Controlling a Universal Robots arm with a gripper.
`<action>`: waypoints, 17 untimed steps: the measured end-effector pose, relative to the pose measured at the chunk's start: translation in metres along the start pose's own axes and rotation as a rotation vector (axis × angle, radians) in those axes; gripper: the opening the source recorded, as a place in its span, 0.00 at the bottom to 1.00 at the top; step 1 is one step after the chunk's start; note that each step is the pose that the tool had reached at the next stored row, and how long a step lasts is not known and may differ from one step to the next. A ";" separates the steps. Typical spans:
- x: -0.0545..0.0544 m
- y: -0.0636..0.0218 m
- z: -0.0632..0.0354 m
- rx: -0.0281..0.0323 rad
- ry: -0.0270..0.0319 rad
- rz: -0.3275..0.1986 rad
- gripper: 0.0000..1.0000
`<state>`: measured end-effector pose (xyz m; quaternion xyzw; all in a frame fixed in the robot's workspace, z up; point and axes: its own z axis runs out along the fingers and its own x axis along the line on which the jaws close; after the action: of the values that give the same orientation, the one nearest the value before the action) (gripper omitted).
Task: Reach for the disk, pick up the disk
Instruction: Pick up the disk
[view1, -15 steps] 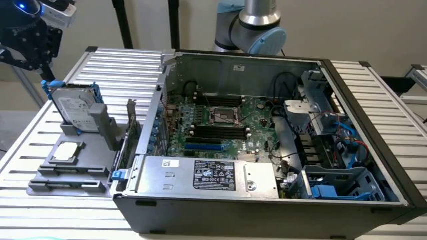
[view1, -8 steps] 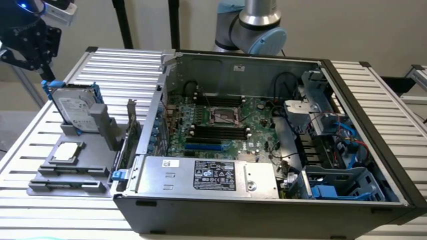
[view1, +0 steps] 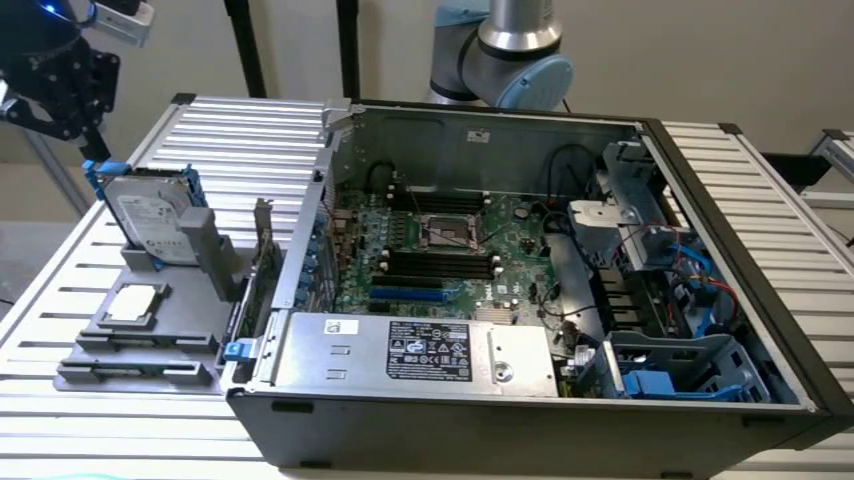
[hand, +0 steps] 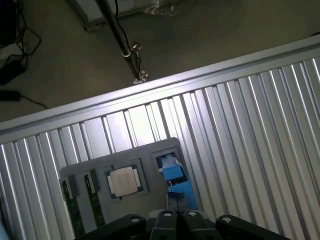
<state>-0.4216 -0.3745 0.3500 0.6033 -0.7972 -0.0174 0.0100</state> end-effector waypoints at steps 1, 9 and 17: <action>0.000 0.0000 -0.0002 -0.0001 -0.0004 -0.006 0.11; -0.002 0.0001 -0.0015 -0.0013 -0.0027 -0.043 0.11; -0.004 0.0007 -0.0014 0.0008 -0.0007 -0.125 0.11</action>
<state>-0.4211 -0.3702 0.3515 0.6519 -0.7581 -0.0179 0.0084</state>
